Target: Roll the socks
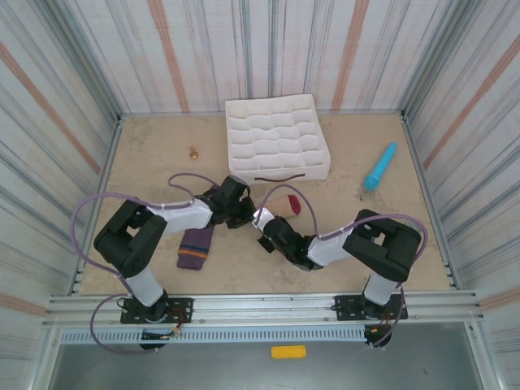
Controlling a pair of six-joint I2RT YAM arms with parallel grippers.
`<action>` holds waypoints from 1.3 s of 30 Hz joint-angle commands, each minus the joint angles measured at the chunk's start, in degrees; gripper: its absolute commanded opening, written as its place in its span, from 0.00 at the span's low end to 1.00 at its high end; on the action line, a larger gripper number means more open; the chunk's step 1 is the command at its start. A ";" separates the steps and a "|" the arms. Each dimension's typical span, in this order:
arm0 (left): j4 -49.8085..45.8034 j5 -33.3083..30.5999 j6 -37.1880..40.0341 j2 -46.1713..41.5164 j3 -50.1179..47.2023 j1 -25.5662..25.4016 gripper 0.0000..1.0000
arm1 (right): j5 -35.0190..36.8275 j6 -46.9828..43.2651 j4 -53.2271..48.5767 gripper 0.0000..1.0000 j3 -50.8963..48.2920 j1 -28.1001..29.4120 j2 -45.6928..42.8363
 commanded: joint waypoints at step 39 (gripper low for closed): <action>-6.30 8.80 4.03 2.28 2.70 1.72 0.21 | -10.38 4.49 -10.13 0.00 1.13 -4.52 0.12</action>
